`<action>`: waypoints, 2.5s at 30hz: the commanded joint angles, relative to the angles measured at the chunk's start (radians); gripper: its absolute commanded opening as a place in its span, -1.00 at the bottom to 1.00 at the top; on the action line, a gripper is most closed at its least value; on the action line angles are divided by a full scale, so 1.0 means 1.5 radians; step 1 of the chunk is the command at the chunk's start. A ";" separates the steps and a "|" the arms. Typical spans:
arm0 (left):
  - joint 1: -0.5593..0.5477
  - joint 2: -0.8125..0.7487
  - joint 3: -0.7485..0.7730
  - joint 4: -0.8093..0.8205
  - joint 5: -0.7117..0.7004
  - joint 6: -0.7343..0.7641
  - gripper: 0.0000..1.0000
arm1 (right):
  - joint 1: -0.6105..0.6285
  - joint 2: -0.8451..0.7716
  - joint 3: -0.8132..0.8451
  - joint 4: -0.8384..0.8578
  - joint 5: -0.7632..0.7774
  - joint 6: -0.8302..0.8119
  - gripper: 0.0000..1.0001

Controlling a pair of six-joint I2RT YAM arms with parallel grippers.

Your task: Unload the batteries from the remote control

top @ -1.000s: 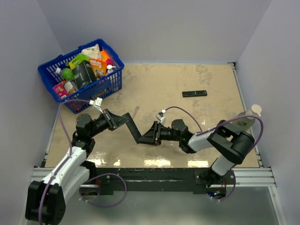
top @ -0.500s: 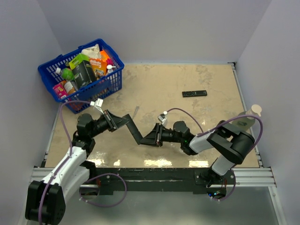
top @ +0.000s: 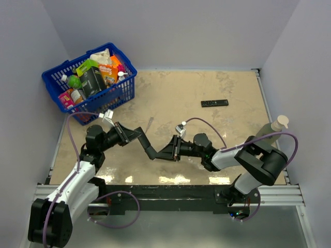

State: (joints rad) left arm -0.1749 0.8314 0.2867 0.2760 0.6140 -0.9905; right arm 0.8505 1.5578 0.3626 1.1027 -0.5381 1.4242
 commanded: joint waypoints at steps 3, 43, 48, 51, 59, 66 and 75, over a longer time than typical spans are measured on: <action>0.003 -0.011 0.018 0.006 -0.007 0.016 -1.00 | -0.001 -0.005 0.022 -0.006 0.005 -0.019 -0.48; 0.009 0.218 0.134 -0.327 -0.166 0.239 -1.00 | -0.048 -0.109 0.085 -0.482 0.197 -0.297 -0.97; 0.009 0.261 0.131 -0.321 -0.163 0.239 -1.00 | -0.048 -0.110 0.099 -0.546 0.245 -0.322 -0.95; 0.009 0.280 0.134 -0.319 -0.166 0.240 -1.00 | -0.049 -0.107 0.096 -0.552 0.258 -0.321 -0.95; 0.009 0.325 0.141 -0.312 -0.171 0.242 -0.81 | -0.048 -0.103 0.098 -0.590 0.295 -0.330 -0.79; 0.009 0.328 0.152 -0.328 -0.196 0.244 -0.47 | -0.049 -0.116 0.126 -0.667 0.348 -0.332 -0.53; 0.009 0.345 0.167 -0.344 -0.209 0.245 -0.14 | -0.049 -0.171 0.173 -0.781 0.412 -0.341 -0.12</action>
State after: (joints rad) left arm -0.1684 1.3334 0.5201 -0.2073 0.3733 -0.6643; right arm 0.7834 1.3495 0.5468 0.0200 -0.0097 0.9356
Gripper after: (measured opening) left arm 0.393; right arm 0.415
